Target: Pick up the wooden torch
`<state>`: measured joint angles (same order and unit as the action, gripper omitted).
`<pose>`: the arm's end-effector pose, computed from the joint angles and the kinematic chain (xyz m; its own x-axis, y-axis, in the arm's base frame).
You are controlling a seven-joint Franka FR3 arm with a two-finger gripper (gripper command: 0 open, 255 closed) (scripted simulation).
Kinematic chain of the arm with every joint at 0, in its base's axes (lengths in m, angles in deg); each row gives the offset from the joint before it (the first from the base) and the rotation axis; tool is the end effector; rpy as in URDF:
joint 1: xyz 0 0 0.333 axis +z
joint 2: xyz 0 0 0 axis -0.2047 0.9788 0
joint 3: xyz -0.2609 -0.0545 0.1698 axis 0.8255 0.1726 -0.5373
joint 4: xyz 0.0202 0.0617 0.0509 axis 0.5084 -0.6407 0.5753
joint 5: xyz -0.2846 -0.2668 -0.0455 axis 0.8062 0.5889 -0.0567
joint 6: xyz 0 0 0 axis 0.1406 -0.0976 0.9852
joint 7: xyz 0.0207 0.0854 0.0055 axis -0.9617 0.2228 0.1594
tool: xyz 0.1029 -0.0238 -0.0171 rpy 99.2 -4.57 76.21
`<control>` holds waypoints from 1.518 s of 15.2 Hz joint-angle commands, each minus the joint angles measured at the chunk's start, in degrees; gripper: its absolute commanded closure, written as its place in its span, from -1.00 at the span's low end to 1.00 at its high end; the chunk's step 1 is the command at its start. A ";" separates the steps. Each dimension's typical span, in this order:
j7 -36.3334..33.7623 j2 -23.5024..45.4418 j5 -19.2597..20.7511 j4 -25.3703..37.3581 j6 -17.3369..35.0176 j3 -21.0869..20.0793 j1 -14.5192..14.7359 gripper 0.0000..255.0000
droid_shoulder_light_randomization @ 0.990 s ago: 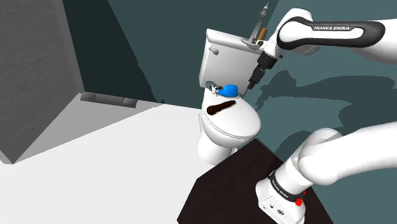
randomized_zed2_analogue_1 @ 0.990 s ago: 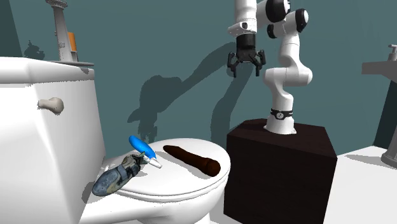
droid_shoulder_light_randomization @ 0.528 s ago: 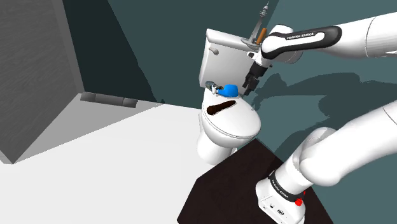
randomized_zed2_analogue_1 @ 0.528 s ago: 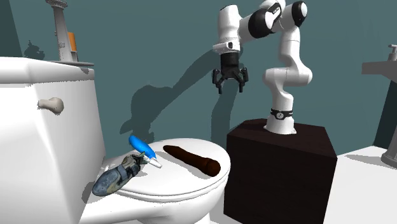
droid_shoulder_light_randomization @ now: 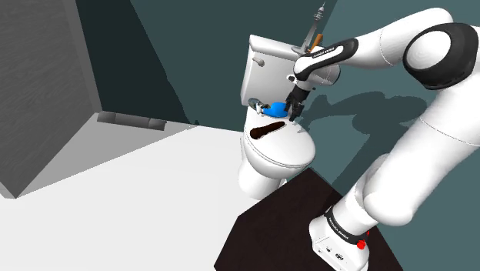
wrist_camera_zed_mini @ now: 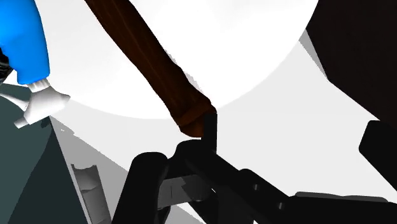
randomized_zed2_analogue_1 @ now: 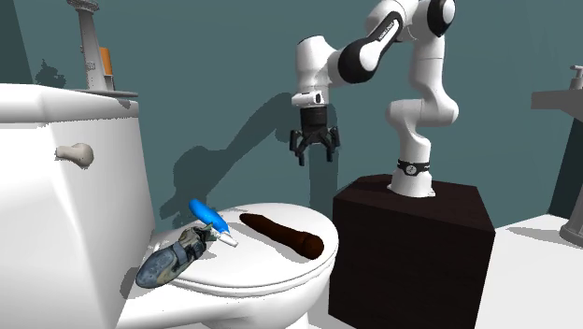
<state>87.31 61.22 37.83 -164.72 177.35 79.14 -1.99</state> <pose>0.4750 -0.2293 0.3461 0.5717 0.8182 0.0602 0.8204 -0.5697 -0.0486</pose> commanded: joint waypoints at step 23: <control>32.06 41.96 -14.11 30.57 5.70 -12.21 -14.25 -1.00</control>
<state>119.36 102.92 23.83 -134.22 182.82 67.05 -16.20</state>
